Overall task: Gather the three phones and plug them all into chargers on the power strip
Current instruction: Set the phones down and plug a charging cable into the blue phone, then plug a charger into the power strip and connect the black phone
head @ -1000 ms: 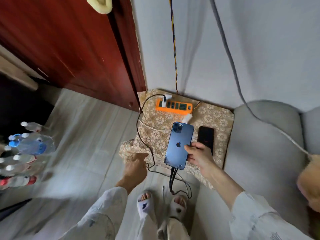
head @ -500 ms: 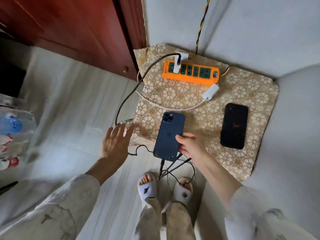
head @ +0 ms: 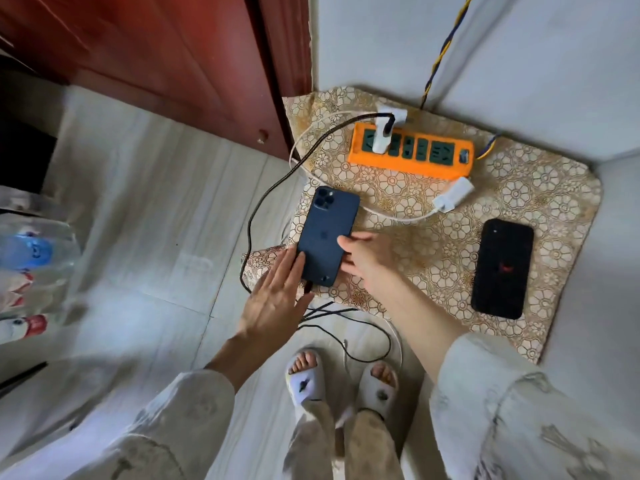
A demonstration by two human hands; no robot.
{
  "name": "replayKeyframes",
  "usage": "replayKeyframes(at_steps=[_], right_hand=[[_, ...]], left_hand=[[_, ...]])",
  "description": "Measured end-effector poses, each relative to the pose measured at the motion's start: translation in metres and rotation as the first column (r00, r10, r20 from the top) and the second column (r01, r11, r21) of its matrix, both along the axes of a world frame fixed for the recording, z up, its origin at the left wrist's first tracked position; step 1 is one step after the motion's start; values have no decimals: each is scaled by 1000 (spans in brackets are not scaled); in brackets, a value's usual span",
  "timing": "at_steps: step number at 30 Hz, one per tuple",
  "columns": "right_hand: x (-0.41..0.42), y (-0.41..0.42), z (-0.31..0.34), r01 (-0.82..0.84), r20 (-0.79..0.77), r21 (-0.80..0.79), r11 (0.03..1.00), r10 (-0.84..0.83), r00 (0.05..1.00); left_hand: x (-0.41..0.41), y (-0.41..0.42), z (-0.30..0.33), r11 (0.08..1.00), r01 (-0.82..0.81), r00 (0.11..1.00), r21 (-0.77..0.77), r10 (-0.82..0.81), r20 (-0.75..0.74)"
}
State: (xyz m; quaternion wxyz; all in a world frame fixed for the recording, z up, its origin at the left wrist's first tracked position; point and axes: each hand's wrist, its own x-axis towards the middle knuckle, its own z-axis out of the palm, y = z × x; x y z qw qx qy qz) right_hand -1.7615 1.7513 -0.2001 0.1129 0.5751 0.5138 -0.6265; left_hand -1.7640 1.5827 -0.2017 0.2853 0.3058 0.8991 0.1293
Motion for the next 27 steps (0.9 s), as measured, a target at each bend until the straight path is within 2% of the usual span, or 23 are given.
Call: replayKeyframes(at_steps=[2,4,6,11,14,16,18,20,22,24,25,27], right_hand=[[-2,-7,-1,-191,21,187,964,191,981],[-2,-13,1,-410,98,350,842,402,910],[1,-13,5,-538,184,459,707,517,836],[15,2,18,-571,206,613,547,587,783],[26,32,22,-581,339,767,274,596,728],[29,63,21,-649,505,759,50,585,635],[29,89,20,-777,690,615,-137,570,446],[29,102,18,-829,788,488,-273,546,284],[29,108,18,-833,819,438,-338,532,215],[30,112,19,-820,834,429,-378,515,198],[30,114,21,-811,825,452,-372,519,222],[29,120,27,-770,766,560,-306,546,340]], left_hand=[[3,0,-1,1000,-13,999,18,14,-33],[6,0,-3,1000,24,999,-10,-24,-39],[8,1,-5,997,51,998,-49,-53,-38],[11,5,-4,988,76,996,-136,-83,-40],[8,10,2,989,60,997,-134,-66,-42],[1,20,5,992,71,995,-104,-78,-57],[-7,33,6,990,104,991,-94,-111,-68],[-10,46,4,987,118,991,-112,-125,-53],[-7,55,1,980,121,990,-158,-130,-48],[-2,59,-1,977,110,991,-183,-121,-51],[0,60,-1,980,95,994,-175,-104,-44],[2,60,0,988,68,997,-140,-73,-36]])
